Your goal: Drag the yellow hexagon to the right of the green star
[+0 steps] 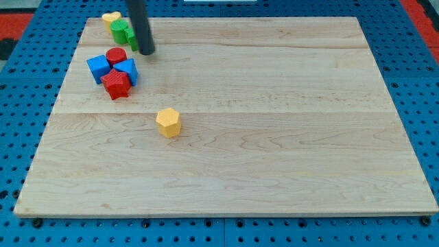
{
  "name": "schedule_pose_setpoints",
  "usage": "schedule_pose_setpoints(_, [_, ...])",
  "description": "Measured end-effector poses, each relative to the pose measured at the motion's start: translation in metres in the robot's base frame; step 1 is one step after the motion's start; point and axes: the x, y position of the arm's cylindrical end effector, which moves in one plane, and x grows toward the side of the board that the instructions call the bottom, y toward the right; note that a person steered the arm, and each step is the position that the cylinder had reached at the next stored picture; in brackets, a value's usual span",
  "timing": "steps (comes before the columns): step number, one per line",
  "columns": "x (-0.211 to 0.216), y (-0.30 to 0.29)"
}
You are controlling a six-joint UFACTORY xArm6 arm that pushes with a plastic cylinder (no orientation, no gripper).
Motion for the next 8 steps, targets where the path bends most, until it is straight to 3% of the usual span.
schedule_pose_setpoints(2, [0.157, 0.087])
schedule_pose_setpoints(3, [0.198, 0.085])
schedule_pose_setpoints(4, [0.226, 0.033])
schedule_pose_setpoints(5, [0.178, 0.044])
schedule_pose_setpoints(6, [0.116, 0.094])
schedule_pose_setpoints(7, [0.097, 0.121])
schedule_pose_setpoints(8, [0.180, 0.121])
